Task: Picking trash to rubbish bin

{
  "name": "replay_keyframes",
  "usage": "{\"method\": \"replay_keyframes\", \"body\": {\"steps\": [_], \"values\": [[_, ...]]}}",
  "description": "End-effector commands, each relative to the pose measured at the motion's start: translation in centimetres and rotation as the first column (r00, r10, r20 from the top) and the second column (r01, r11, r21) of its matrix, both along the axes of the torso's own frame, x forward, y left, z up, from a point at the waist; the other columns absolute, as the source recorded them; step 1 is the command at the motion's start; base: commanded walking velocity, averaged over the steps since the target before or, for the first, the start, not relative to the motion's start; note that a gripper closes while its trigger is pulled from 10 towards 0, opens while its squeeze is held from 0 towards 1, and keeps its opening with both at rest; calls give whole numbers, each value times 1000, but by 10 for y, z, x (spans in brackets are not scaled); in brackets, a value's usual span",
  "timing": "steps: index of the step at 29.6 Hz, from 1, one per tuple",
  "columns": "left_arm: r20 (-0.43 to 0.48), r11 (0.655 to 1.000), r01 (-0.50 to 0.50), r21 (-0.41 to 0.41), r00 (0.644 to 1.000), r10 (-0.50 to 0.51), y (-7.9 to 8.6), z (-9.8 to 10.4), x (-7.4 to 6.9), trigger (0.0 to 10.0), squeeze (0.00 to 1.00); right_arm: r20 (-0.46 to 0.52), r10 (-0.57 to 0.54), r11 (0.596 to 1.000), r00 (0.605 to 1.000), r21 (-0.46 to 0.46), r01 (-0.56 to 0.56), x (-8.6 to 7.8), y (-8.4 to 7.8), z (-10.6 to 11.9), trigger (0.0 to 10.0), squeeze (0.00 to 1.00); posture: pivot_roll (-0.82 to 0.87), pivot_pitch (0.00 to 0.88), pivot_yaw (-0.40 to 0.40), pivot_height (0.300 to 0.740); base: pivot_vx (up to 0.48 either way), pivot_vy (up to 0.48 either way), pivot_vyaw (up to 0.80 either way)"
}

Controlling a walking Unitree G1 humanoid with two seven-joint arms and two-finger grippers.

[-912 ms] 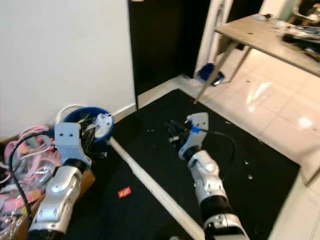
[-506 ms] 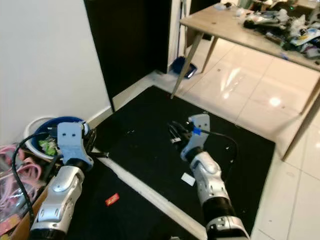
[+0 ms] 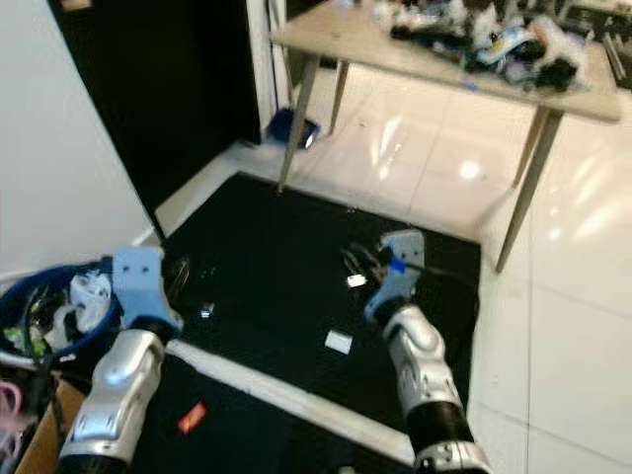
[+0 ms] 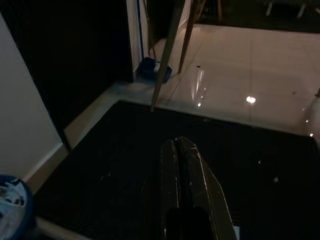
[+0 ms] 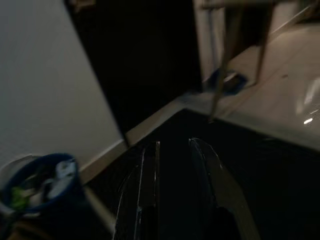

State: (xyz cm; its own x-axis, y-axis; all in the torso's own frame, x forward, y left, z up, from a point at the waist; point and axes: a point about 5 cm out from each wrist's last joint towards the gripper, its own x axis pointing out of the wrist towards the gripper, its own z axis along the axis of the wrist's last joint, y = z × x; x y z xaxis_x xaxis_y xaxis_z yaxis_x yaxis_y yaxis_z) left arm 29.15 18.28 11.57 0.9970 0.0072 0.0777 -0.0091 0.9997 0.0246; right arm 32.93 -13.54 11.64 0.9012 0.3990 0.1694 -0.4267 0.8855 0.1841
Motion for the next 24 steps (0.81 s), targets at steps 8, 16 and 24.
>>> {"method": "replay_keyframes", "body": {"steps": [8,16,24], "values": [[-34,1000,-1,9,999,2,3,-9,-5,10000,0,-33,-47,999,998,9,47,-15,-13,-9,10000,0,3,74,-13,740,0,0,-633],[-50,1000,14,-5,999,-14,1,-14,-7,10000,0,-46,-137,991,990,-1,137,-24,-30,-9,10000,0,-13,51,-21,740,0,0,-622],[-41,1000,24,-3,999,-24,-2,-11,-4,10000,0,-51,-239,970,970,-58,237,-21,-40,-8,10000,0,-4,56,-36,740,0,0,-55]]}}
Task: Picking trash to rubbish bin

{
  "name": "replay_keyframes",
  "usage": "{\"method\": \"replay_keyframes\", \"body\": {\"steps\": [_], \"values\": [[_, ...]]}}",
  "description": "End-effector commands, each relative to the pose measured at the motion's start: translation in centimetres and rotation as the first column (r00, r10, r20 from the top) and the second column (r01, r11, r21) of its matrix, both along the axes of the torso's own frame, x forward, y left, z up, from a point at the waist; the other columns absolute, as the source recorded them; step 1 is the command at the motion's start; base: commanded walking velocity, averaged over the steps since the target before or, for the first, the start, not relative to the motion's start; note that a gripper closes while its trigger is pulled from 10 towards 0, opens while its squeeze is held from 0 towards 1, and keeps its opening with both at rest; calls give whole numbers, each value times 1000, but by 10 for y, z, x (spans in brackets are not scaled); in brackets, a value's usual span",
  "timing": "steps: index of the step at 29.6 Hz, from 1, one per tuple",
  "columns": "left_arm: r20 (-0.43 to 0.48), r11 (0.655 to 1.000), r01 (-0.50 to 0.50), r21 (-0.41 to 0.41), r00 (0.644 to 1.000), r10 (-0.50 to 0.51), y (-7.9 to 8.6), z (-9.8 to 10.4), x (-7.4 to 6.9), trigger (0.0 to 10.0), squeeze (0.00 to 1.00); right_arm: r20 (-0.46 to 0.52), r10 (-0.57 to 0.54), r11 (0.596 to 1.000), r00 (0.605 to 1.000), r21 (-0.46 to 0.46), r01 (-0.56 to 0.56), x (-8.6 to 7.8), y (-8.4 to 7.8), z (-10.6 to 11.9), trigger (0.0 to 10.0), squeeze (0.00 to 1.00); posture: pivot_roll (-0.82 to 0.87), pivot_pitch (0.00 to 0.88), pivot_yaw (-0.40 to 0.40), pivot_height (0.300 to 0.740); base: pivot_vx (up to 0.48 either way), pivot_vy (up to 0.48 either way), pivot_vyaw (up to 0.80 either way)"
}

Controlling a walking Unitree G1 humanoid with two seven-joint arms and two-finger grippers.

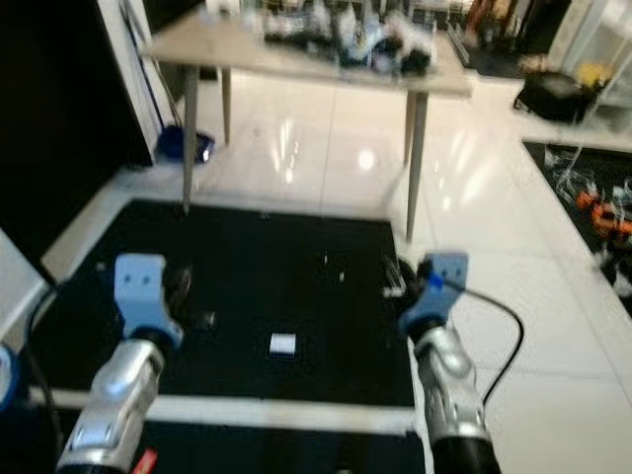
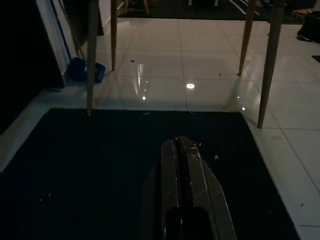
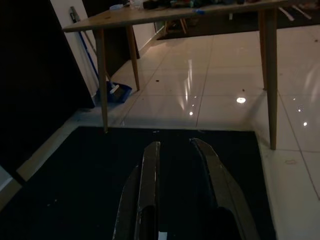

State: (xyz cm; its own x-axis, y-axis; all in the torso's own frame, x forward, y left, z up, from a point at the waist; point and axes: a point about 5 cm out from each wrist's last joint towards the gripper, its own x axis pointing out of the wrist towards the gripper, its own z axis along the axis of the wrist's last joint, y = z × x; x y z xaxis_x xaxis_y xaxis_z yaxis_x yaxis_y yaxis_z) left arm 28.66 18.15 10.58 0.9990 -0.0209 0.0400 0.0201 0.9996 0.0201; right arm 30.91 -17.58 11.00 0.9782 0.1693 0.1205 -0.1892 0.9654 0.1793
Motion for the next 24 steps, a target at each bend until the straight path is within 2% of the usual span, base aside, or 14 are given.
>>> {"method": "replay_keyframes", "body": {"steps": [1,4,24], "values": [[-3,1000,-5,2,1000,5,-1,-1,1,10000,0,-16,6,1000,1000,-29,-7,-1,1,-2,10000,0,-4,56,-36,740,0,0,0],[20,1000,-12,5,1000,12,-1,4,2,10000,0,-8,39,995,999,-89,-39,0,8,3,10000,0,-4,58,-42,740,0,0,0],[31,1000,-7,6,1000,7,-3,6,4,10000,0,11,17,994,1000,-111,-16,3,15,6,10000,0,-5,78,-37,740,0,0,0]]}}
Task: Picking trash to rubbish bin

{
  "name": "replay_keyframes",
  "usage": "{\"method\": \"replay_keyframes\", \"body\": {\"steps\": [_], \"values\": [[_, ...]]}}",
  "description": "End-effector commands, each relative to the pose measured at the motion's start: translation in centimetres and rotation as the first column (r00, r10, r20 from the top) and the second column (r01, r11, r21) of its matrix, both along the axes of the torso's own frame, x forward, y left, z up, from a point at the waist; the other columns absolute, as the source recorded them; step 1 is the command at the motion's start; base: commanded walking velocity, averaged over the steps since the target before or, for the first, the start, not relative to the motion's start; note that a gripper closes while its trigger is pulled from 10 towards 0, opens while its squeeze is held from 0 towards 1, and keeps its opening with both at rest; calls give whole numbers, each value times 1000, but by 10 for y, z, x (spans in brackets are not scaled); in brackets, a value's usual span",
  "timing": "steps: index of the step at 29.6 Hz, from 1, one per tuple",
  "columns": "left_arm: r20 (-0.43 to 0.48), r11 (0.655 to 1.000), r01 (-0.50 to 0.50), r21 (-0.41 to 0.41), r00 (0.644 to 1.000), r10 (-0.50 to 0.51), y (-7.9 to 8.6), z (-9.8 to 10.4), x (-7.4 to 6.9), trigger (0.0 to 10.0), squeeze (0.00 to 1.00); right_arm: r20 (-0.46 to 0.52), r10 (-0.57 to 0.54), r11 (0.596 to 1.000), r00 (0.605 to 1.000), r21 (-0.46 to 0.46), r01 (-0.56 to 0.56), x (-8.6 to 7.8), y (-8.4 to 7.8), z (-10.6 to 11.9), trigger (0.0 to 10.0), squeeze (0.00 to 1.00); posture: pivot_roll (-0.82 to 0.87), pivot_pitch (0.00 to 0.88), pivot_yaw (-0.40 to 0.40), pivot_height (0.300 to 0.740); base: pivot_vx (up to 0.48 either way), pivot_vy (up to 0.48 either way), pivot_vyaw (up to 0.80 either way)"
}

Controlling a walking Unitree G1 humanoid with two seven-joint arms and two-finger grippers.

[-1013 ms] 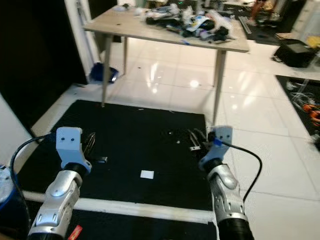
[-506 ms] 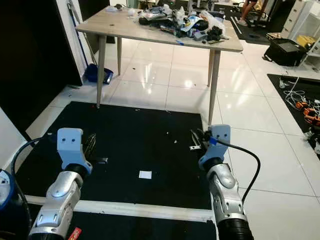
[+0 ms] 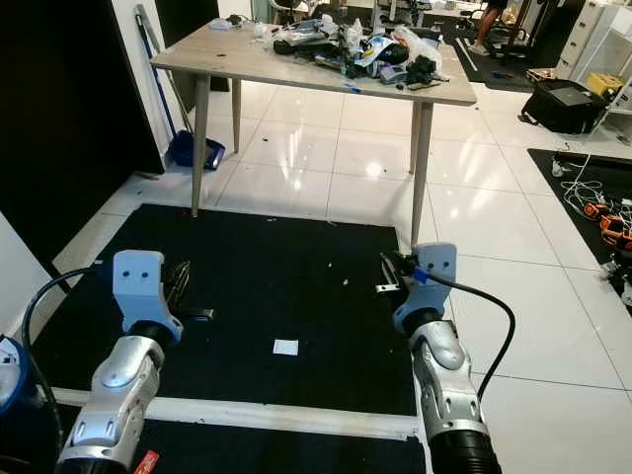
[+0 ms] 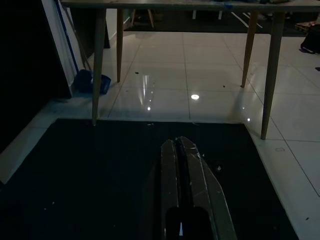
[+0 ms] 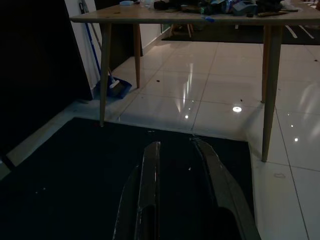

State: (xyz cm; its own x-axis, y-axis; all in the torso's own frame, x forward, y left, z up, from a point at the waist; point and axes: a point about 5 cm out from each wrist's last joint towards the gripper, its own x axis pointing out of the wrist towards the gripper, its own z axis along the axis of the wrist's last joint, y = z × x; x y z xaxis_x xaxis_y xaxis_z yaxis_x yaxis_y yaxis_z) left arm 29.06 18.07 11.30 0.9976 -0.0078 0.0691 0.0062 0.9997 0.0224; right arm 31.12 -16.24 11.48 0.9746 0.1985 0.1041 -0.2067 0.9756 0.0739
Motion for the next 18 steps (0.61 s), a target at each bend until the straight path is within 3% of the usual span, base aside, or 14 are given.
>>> {"method": "replay_keyframes", "body": {"steps": [1,18], "values": [[1,1000,6,4,1000,-6,-2,-1,0,10000,0,9,0,1000,1000,-4,0,1,1,2,10000,0,-5,78,-37,740,0,0,0],[8,1000,19,10,1000,-19,-2,0,0,10000,0,6,4,1000,1000,-7,-4,-1,3,0,10000,0,0,85,-35,740,0,0,0]]}}
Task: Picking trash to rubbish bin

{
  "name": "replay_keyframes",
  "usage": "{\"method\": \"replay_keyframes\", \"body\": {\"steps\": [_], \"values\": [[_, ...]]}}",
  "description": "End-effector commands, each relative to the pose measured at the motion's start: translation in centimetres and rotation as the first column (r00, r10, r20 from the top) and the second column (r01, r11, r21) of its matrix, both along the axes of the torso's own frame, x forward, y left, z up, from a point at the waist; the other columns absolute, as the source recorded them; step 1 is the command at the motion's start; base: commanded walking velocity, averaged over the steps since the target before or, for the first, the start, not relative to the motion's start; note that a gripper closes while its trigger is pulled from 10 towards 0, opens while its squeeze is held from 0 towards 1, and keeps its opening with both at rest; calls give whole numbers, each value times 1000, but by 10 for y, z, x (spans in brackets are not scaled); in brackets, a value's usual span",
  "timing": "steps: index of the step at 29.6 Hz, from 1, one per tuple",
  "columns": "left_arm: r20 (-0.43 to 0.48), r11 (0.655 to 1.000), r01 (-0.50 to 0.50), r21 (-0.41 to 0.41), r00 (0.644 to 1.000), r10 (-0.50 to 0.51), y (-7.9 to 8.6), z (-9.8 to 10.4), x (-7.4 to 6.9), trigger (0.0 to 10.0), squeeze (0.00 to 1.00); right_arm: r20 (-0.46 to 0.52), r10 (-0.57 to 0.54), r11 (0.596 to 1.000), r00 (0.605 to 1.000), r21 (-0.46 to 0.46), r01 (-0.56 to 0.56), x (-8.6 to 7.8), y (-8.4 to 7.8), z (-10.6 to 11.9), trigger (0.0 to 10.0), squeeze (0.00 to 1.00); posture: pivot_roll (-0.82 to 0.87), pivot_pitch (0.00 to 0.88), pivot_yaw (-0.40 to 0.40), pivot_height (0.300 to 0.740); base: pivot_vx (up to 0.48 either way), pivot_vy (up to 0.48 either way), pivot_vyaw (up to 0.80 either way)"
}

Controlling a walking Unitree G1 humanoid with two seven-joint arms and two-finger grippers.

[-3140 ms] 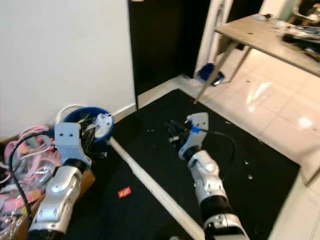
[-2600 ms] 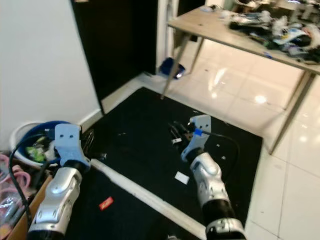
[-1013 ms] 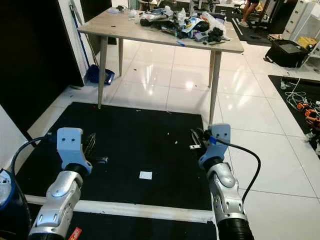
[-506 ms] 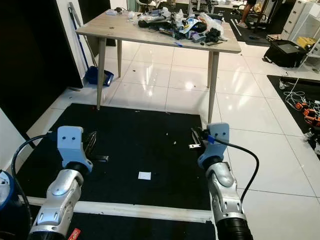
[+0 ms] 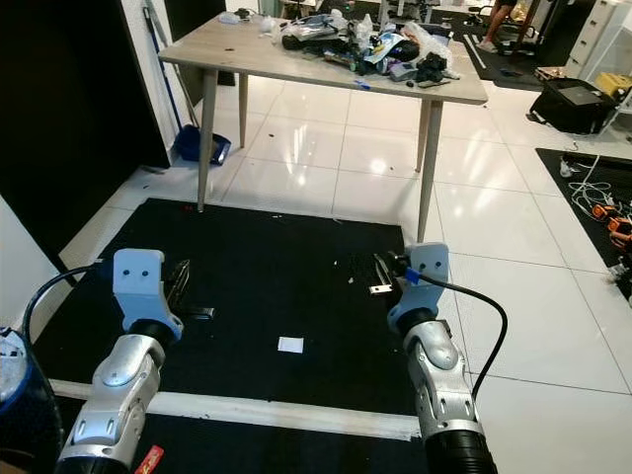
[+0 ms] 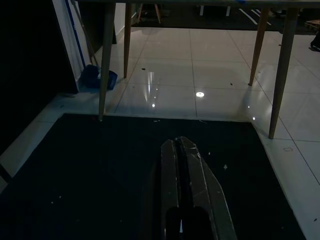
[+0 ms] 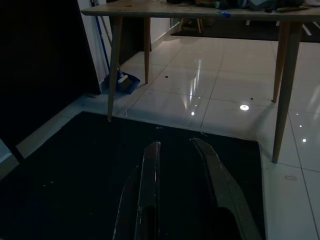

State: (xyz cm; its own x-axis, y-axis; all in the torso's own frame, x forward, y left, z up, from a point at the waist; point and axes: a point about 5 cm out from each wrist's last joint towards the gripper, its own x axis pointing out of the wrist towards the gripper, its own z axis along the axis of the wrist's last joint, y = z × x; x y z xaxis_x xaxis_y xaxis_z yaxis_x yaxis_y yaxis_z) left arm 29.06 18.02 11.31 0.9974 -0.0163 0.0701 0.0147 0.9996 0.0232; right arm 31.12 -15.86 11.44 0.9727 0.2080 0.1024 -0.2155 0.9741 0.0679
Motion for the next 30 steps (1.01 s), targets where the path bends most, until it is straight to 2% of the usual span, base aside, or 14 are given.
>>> {"method": "replay_keyframes", "body": {"steps": [1,30], "values": [[9,1000,12,9,1000,-12,-1,1,0,10000,0,7,-4,1000,1000,-1,4,-1,0,0,10000,0,0,85,-35,740,240,0,0],[19,1000,15,7,1000,-15,-2,2,1,10000,0,0,6,1000,1000,-1,-6,1,2,-1,10000,0,2,85,-39,740,271,0,0]]}}
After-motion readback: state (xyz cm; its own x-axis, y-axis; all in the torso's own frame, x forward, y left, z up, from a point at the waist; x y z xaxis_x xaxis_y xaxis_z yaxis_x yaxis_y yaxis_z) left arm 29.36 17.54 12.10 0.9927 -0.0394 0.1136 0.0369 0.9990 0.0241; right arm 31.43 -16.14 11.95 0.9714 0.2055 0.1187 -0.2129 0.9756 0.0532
